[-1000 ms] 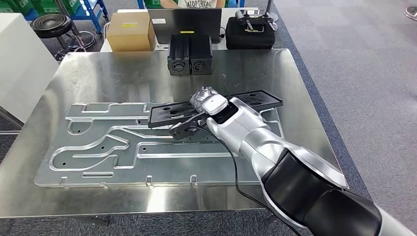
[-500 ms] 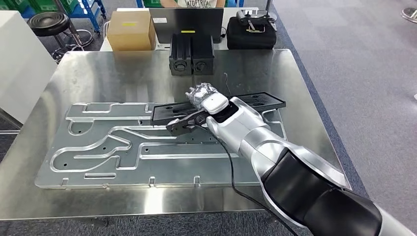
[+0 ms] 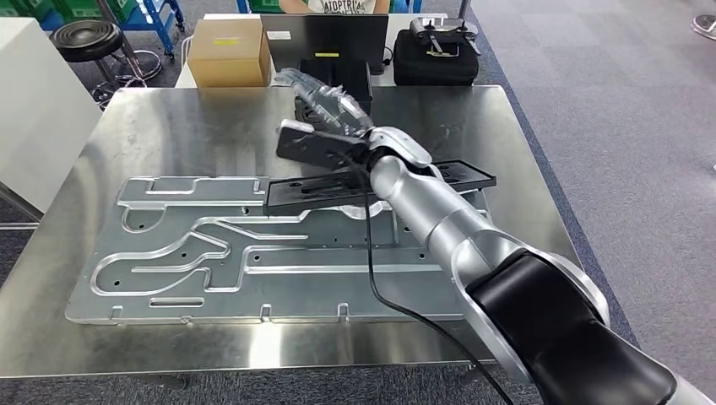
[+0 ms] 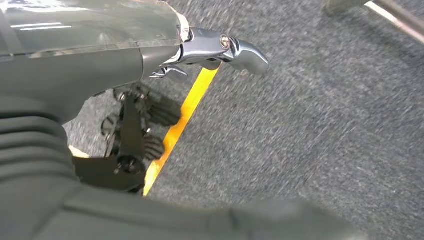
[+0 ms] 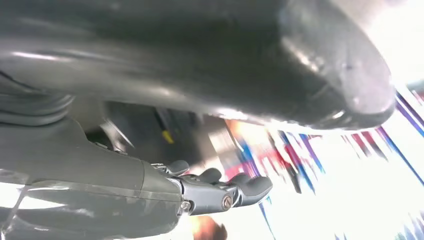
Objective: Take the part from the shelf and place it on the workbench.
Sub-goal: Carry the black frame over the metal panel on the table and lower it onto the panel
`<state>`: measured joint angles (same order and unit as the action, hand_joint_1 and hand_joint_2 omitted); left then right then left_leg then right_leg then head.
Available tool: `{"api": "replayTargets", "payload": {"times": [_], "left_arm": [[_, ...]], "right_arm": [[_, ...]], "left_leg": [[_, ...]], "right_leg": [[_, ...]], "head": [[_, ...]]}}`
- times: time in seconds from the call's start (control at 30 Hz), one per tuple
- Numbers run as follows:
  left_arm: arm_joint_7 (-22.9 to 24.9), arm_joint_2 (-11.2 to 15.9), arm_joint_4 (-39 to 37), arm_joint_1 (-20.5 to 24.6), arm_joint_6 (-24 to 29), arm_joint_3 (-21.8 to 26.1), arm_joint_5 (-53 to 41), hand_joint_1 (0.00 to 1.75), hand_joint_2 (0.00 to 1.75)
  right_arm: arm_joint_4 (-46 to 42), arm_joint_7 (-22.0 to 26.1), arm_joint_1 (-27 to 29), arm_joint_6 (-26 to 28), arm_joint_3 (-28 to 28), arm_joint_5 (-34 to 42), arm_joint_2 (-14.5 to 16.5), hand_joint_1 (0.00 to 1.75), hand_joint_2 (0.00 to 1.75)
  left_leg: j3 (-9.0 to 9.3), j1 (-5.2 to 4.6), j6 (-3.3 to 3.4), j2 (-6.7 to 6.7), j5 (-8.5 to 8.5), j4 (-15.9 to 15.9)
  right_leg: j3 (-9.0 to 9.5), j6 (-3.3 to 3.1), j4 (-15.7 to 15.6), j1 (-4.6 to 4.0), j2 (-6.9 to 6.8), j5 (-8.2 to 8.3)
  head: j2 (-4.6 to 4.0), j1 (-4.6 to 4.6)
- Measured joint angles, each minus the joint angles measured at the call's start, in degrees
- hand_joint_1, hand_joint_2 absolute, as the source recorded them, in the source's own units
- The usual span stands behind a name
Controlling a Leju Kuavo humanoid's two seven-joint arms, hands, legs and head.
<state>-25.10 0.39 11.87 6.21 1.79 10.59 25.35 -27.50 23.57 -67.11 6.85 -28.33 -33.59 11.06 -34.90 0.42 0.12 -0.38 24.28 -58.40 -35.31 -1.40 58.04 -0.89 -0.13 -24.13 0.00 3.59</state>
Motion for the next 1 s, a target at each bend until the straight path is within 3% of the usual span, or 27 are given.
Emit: {"api": "replayTargets", "payload": {"times": [0.03,0.1,0.17,0.23,0.27,0.3,0.37,0.43,0.57,0.63,0.7,0.73,0.77,0.8,0.9,0.93,1.0], "left_arm": [[-0.3,0.0,0.0,-0.2,-0.1,0.3,0.0,0.00,0.00],[-1.0,-0.1,0.0,-0.8,-0.3,1.1,-0.1,0.00,0.00],[-1.9,-0.1,0.0,-1.6,-0.6,2.1,-0.1,0.00,0.00],[-2.8,0.0,0.0,-2.5,-0.9,3.2,-0.1,0.00,0.00],[-3.3,0.0,0.0,-3.0,-1.1,3.8,-0.1,0.00,0.00],[-3.6,0.0,0.0,-3.6,-1.2,4.4,-0.1,0.00,0.00],[-4.2,0.0,0.0,-4.5,-1.1,5.6,-0.1,0.00,0.00],[-4.4,0.0,-0.1,-5.1,-0.9,6.7,-0.1,0.00,0.00],[-4.4,0.1,-0.1,-5.4,-0.5,8.7,-0.1,0.00,0.00],[-4.3,0.1,-0.1,-5.3,-0.5,9.4,-0.1,0.00,0.00],[-4.3,0.1,-0.1,-5.2,-0.5,9.8,-0.1,0.00,0.00],[-4.3,0.1,-0.1,-5.2,-0.5,10.0,-0.1,0.00,0.00],[-4.3,0.1,-0.1,-5.1,-0.4,10.1,-0.1,0.00,0.00],[-4.3,0.1,-0.1,-5.1,-0.4,10.2,-0.1,0.00,0.00],[-4.2,0.2,-0.1,-4.8,-0.4,10.2,-0.1,0.00,0.00],[-4.2,0.2,-0.1,-4.7,-0.4,10.2,-0.1,0.00,0.00],[-4.2,0.2,-0.1,-4.7,-0.3,10.4,-0.1,0.00,0.00]], "right_arm": [[-3.6,1.7,1.7,2.2,2.3,2.1,-0.9,0.00,0.00],[-13.7,3.3,6.1,6.1,6.7,6.2,-3.5,0.00,0.00],[-25.2,4.6,11.2,9.9,11.0,8.7,-6.5,0.00,0.00],[-37.6,7.2,18.4,14.8,15.1,10.1,-9.7,0.00,0.00],[-44.3,8.8,22.7,17.3,17.4,11.1,-11.2,0.00,0.00],[-50.8,10.4,27.1,19.6,20.0,12.4,-12.6,0.00,0.00],[-62.8,13.5,35.4,22.4,25.9,15.1,-14.2,0.00,0.00],[-73.6,15.4,43.7,23.2,31.7,17.0,-14.8,0.00,0.00],[-88.3,15.8,58.6,27.3,38.8,18.0,-15.4,0.00,0.00],[-92.4,15.8,63.9,29.5,40.2,18.0,-15.8,0.00,0.00],[-95.1,15.8,67.9,30.8,40.8,18.0,-16.1,0.00,0.00],[-96.1,15.8,69.5,31.2,41.0,18.0,-16.2,0.00,0.00],[-96.9,15.8,70.8,31.5,41.1,18.1,-16.3,0.00,0.00],[-97.6,15.8,71.7,31.6,41.3,18.1,-16.4,0.00,0.00],[-99.1,15.8,73.0,31.8,41.6,18.1,-16.6,0.00,0.00],[-99.5,15.8,73.3,31.8,41.7,18.1,-16.7,0.00,0.00],[-100.0,15.8,74.0,32.0,41.8,18.4,-16.9,0.00,0.00]], "left_leg": [[0.09,-0.03,-0.23,0.02,0.21,-0.1],[-0.91,-0.05,-0.60,0.05,2.31,-3.1],[-3.77,0.26,-1.00,0.09,5.91,-10.0],[-6.00,0.65,-1.50,0.13,7.56,-15.0],[-5.86,0.84,-1.73,0.16,6.90,-14.8],[-4.61,1.04,-1.93,0.17,5.25,-12.3],[-0.80,1.37,-2.30,0.00,2.19,-4.9],[1.33,1.35,-1.77,-0.25,1.67,-1.0],[1.54,1.16,0.03,-0.19,1.65,-0.7],[1.36,1.15,0.65,0.01,1.32,-0.4],[0.88,0.86,1.05,0.25,1.04,-0.4],[0.62,0.73,1.15,0.35,0.86,-0.4],[0.37,0.61,1.21,0.42,0.65,-0.4],[0.15,0.52,1.18,0.46,0.41,-0.4],[-0.33,0.35,0.77,0.49,-0.47,-0.4],[-0.41,0.31,0.49,0.48,-0.78,-0.3],[-0.42,0.32,-0.28,0.46,-1.46,0.0]], "right_leg": [[0.46,-0.06,-0.6,0.17,-0.16,0.16],[1.49,-0.21,-1.9,0.64,-0.61,0.51],[1.92,-0.35,-2.2,0.70,-0.82,0.43],[2.19,-0.09,-2.1,0.79,-0.82,0.12],[2.35,0.17,-2.0,0.91,-0.84,-0.12],[2.51,0.51,-1.7,1.10,-0.87,-0.47],[2.59,1.30,-0.8,1.37,-0.88,-1.36],[2.39,2.05,0.0,1.31,-0.74,-1.97],[2.27,3.08,0.9,1.53,-0.40,-2.87],[0.49,3.48,5.3,1.68,-0.18,-6.32],[-2.70,3.67,13.0,1.70,-0.10,-10.48],[-3.65,3.66,15.7,1.69,-0.10,-11.47],[-3.56,3.56,16.3,1.68,-0.10,-11.39],[-2.18,3.36,14.4,1.66,-0.10,-10.28],[4.84,2.56,2.5,1.40,-0.07,-6.14],[6.01,2.34,0.2,1.22,-0.03,-5.50],[6.11,1.87,-0.7,0.83,0.05,-4.72]], "head": [[0.00,0.00],[0.00,0.00],[0.00,-0.01],[0.00,-0.01],[0.00,-0.01],[0.00,-0.01],[0.00,0.00],[0.00,-0.02],[0.00,-0.07],[0.00,-0.07],[0.00,-0.07],[0.00,-0.07],[0.00,-0.07],[0.00,-0.07],[0.00,-0.07],[0.00,-0.05],[0.00,-0.06]]}}
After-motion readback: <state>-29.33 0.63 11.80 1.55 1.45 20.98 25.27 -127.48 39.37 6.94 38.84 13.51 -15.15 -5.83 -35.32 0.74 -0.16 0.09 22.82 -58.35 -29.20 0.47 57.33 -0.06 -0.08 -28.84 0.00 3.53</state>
